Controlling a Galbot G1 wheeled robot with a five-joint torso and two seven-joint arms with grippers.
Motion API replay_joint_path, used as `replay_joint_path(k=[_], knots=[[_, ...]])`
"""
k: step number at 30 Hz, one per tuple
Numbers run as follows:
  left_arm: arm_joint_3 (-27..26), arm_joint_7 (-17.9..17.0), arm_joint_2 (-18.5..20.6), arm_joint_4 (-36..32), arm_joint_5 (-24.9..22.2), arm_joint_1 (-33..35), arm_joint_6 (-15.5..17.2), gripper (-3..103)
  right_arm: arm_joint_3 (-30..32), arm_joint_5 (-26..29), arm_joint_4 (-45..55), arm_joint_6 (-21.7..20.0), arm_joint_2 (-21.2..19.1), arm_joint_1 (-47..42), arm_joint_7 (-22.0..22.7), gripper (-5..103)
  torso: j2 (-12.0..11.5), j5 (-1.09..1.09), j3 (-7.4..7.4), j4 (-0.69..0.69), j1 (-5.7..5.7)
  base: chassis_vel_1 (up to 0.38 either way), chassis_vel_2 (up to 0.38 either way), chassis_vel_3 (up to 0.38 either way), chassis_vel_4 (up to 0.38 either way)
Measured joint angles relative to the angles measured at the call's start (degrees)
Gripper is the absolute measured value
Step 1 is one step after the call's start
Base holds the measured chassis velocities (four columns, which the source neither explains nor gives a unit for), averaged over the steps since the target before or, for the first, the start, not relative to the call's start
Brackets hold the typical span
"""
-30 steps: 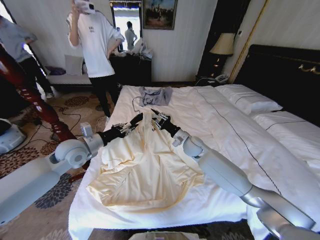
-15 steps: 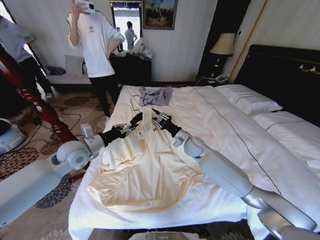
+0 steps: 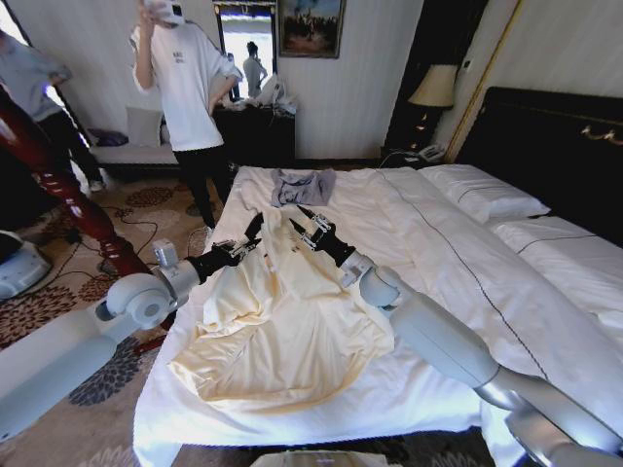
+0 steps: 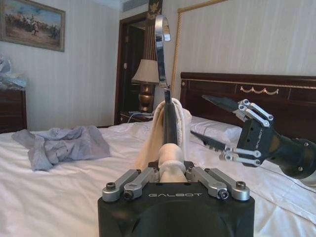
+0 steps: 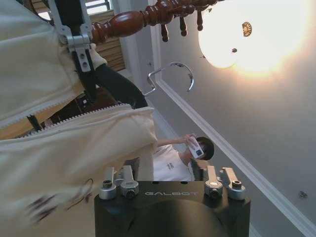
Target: Pick up the clothes from the bed and hang them on the clothes hanger.
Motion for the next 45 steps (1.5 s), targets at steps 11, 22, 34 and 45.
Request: replay_joint_path(k=[11,22,34,45], knots=[[-2.4,-1.1,1.2,-1.4,0.4,0.3,-0.4,17,4.9,1.5,1.9,-0.3,-2.1,-4.5,-0.4,99,0.0,0.0,0.0,0.0,0.0,0.0,0.0,0.0,0.0],[-8.3,-9.2,3.1,-3.4,-1.6,1.8,1.1,17,12.9,17.3,7.7,-5.5,-8.0,-14.9,3.2,100,0.0,0.0,0.0,0.01,0.0,0.0,0.0,0.0,0.0],[-16.1,-15.8,5.1,-3.8,-7.9,1.9,3.3,17,26.9,40.8,21.0,-17.3,-14.7,-33.7,9.8,100,0.0,0.0,-0.01,0.0,-0.01,0.0,0.0,0.0,0.0],[-34.3,-21.4,4.9,-6.1,-13.9,14.7,7.4,17,46.5,42.3,28.8,-19.7,-11.2,-56.6,10.5,100,0.0,-0.01,-0.01,0.03,-0.01,0.0,0.0,0.0,0.0]])
